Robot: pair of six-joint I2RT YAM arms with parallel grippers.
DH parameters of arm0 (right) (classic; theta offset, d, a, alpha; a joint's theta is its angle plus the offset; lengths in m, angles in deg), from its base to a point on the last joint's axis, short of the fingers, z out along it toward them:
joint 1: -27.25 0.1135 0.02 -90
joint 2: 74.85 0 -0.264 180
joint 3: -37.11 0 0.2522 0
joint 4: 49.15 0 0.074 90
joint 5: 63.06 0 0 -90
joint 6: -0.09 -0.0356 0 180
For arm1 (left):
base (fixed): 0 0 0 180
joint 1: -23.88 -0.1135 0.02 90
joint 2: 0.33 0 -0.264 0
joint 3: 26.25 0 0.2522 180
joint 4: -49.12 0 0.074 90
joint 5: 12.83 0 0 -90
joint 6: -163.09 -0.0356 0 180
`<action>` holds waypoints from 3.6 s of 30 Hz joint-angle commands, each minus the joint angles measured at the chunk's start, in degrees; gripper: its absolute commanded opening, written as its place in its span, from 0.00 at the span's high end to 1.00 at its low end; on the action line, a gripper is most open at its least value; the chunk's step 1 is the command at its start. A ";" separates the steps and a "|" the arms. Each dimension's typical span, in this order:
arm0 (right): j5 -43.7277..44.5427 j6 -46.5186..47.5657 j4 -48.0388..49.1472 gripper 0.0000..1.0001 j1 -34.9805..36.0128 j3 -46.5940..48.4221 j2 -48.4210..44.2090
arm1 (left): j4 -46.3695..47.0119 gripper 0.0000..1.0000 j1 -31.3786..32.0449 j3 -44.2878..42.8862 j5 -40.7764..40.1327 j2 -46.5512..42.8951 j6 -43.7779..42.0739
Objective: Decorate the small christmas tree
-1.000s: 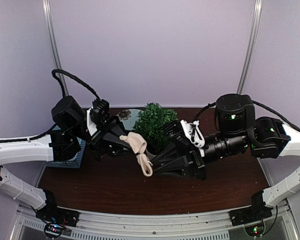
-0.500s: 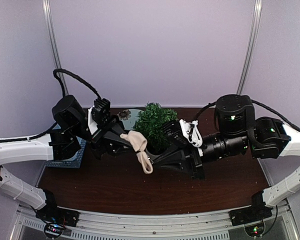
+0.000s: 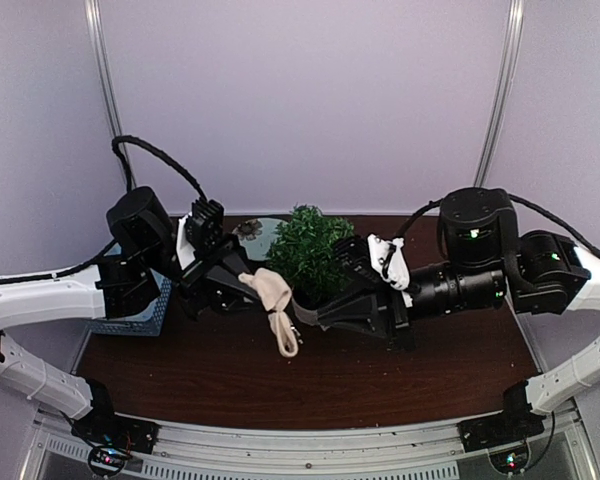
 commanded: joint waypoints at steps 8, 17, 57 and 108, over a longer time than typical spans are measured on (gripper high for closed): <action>-9.33 -2.62 6.01 0.68 1.09 1.12 0.23 | 1.69 1.00 -1.04 -0.78 -2.46 -0.97 0.05; -6.30 -2.89 6.38 0.67 1.47 2.35 2.30 | 2.09 1.00 -1.04 -0.30 -3.42 -1.23 0.15; 10.91 5.80 0.90 1.00 -0.85 2.80 2.50 | 11.51 1.00 -1.48 -2.21 4.44 4.92 14.22; 14.08 -6.30 2.61 0.36 -18.75 -9.84 -10.56 | 46.52 1.00 -24.77 -0.18 -22.43 29.77 51.76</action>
